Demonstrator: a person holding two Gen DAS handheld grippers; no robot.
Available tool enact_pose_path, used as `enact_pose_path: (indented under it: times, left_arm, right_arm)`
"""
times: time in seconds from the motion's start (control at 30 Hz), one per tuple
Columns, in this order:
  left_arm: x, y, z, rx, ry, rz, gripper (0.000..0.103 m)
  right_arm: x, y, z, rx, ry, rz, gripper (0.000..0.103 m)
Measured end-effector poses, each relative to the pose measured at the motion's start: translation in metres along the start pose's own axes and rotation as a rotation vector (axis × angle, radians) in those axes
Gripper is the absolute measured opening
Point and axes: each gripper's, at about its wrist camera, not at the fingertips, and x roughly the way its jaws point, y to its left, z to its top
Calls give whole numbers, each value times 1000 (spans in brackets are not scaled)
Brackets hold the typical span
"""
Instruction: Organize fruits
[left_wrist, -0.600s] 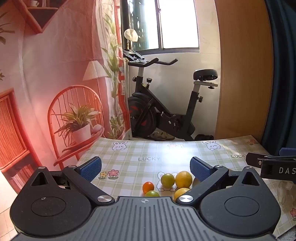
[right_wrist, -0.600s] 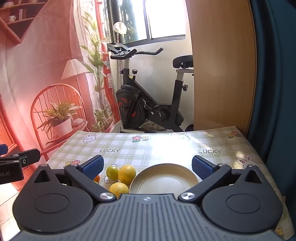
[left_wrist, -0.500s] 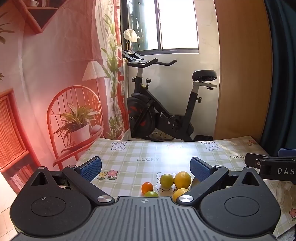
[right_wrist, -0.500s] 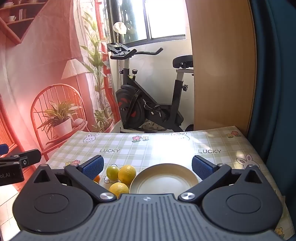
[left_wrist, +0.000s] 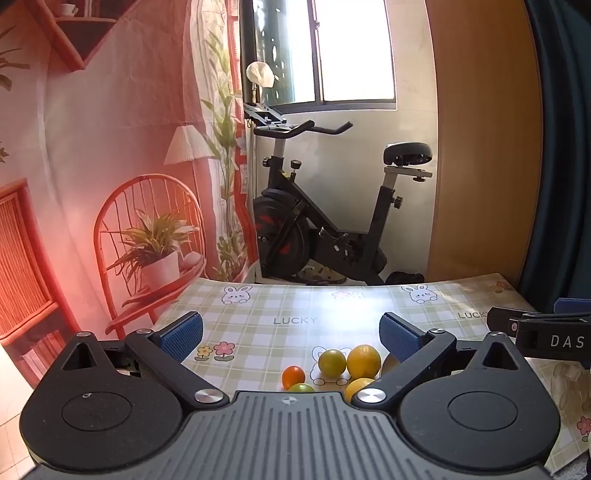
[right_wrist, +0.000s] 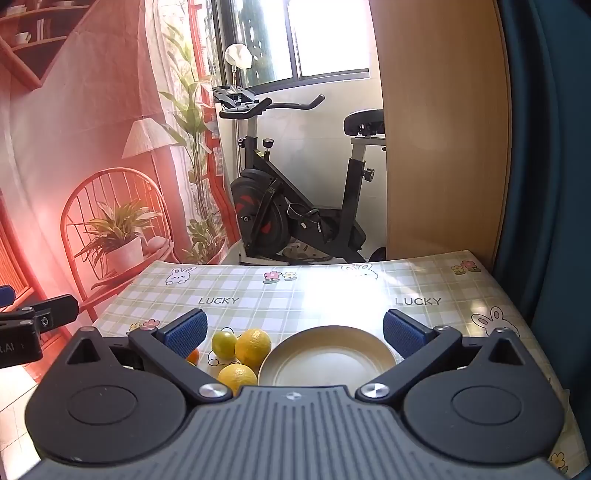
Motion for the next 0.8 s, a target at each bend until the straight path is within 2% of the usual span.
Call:
enact_pose_path:
  times: [0.8]
  left_arm:
    - [0,3,-3,-2,-3,-11,103]
  right_arm:
    - [0,-3,4,4,6,-2,103]
